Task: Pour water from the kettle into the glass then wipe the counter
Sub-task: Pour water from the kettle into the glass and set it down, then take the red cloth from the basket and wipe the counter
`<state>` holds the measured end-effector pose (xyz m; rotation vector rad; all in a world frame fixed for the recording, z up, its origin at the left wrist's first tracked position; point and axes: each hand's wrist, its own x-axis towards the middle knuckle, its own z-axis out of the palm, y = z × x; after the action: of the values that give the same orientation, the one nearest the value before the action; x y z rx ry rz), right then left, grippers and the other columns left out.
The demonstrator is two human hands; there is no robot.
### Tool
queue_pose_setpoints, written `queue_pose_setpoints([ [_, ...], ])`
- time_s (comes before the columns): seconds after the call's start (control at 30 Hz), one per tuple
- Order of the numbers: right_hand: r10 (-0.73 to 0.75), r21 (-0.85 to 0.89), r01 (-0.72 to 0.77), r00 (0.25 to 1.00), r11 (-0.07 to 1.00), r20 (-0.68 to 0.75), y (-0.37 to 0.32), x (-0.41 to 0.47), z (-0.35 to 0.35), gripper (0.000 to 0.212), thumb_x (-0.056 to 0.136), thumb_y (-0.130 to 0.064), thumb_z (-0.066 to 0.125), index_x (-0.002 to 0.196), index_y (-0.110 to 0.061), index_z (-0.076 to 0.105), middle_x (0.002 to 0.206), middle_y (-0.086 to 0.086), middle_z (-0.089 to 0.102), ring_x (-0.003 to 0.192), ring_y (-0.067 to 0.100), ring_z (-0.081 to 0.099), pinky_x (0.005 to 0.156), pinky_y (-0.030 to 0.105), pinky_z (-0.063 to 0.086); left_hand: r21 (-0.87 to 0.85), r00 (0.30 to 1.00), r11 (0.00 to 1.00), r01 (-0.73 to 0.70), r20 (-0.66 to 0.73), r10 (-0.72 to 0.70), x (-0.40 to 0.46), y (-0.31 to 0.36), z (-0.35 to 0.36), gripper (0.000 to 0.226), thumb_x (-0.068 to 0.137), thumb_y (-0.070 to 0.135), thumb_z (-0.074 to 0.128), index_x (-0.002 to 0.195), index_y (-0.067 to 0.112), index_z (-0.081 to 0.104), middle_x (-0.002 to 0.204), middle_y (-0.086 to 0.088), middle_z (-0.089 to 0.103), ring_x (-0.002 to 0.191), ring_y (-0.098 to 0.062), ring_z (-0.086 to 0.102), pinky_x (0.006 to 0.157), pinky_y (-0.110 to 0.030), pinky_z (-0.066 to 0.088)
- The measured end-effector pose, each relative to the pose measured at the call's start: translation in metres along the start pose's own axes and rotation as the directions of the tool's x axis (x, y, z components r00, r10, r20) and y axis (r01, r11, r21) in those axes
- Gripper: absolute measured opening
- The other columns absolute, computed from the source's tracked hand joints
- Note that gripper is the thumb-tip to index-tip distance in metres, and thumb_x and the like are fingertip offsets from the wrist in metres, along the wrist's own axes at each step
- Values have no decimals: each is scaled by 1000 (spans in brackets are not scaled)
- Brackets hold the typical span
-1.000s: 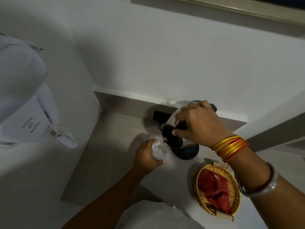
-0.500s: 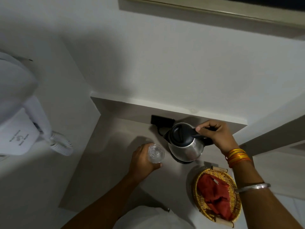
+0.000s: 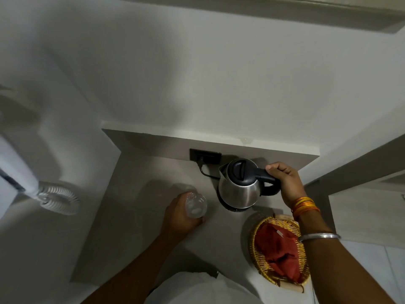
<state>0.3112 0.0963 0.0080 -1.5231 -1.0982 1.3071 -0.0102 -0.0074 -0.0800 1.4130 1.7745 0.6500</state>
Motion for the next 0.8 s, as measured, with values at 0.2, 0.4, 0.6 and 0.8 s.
queue_pose_setpoints([
  [0.2,-4,9,5,1000,1000,-16,13,4,-7,19,90,-15,61,84,2,66,79,15,62,75,24,59,76,36,48,3,1000,1000,28,13,-28,1,0,2,86,53,40,100,129,27,61,123,10,67,111,-11,64,96,-31,53],
  [0.4,15,-80,-22,996,997,-89,14,-4,-2,24,101,-14,53,90,3,68,81,15,64,70,15,60,70,23,49,20,999,999,49,18,-49,1,-2,3,83,52,36,100,125,29,62,119,11,68,107,-9,65,91,-22,50],
  [0.6,110,32,-114,773,993,-625,47,-26,6,28,101,-37,46,111,-16,62,108,13,61,99,24,57,91,43,50,18,999,999,40,20,-41,-1,-13,4,75,53,47,98,119,36,64,113,19,68,103,2,66,89,-16,53],
  [0.8,190,-533,-490,833,689,-520,123,-102,7,37,85,-24,70,119,-16,57,126,16,55,124,42,49,106,62,36,12,999,999,-36,-16,36,-6,-5,-2,75,56,30,102,119,33,60,115,7,70,103,-15,67,91,-32,56],
])
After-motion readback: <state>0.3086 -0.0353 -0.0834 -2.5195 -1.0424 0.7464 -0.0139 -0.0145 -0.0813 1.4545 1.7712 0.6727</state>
